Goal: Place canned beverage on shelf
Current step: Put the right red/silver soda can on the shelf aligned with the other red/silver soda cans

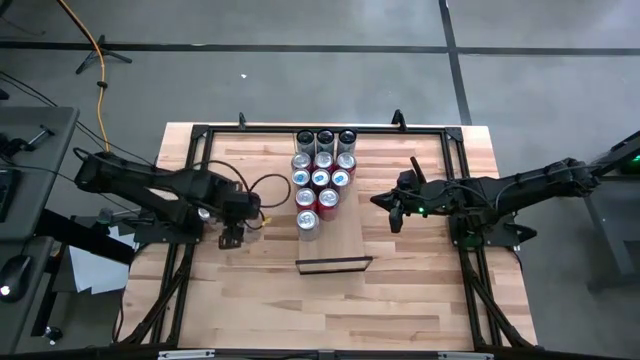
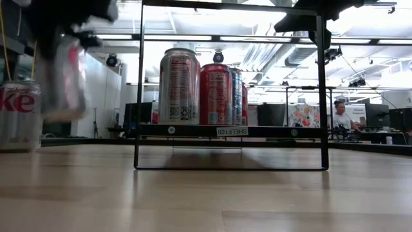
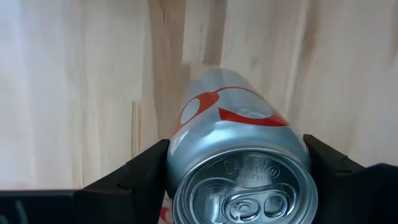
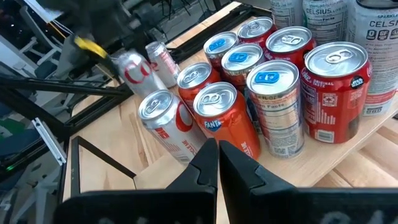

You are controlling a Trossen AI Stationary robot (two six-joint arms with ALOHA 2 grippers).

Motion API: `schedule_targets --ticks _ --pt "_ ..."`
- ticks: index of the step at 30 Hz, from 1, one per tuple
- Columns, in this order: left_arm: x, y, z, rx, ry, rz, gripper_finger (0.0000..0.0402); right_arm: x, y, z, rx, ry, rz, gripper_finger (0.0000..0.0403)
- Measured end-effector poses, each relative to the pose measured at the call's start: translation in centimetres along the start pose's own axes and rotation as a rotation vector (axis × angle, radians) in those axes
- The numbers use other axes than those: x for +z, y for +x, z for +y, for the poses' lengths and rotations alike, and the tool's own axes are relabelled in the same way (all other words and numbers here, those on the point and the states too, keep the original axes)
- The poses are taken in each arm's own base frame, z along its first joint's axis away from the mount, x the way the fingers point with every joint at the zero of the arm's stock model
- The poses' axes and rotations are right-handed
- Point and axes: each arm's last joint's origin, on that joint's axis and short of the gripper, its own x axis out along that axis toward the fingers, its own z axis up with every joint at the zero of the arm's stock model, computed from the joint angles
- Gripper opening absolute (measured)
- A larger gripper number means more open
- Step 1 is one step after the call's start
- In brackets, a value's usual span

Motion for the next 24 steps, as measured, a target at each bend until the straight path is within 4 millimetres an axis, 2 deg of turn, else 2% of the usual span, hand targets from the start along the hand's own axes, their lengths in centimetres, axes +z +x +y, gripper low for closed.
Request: schedule_targets --ticks 5,8,12,17,21,24 --pt "1.5 -4.6 -0.1 -0.012 -0.008 -0.154 0.023 0.0 0.0 0.0 0.002 -0.004 0.0 0.0001" --pt "2.3 -8.1 0.0 0.002 -0.02 -0.279 0.023 0.4 0.0 0.3 0.039 0.011 -0.029 0.0002" --pt "2.8 -12.6 0.3 0.044 -0.053 -0.472 0.0229 1.4 -0.1 1.0 0.112 0.027 -0.127 0.0031" --pt "3.4 -16.2 0.5 0.055 -0.087 -0.687 0.0229 3.1 -0.6 2.1 0.22 0.037 -0.305 0.0113" --pt "3.9 -16.7 0.4 0.055 -0.086 -0.755 0.0229 4.1 -0.6 2.8 0.298 0.076 -0.418 0.0201" --pt "4.0 -16.6 0.4 0.061 -0.088 -0.754 0.0229 4.5 -0.3 3.4 0.342 0.087 -0.427 0.0268"
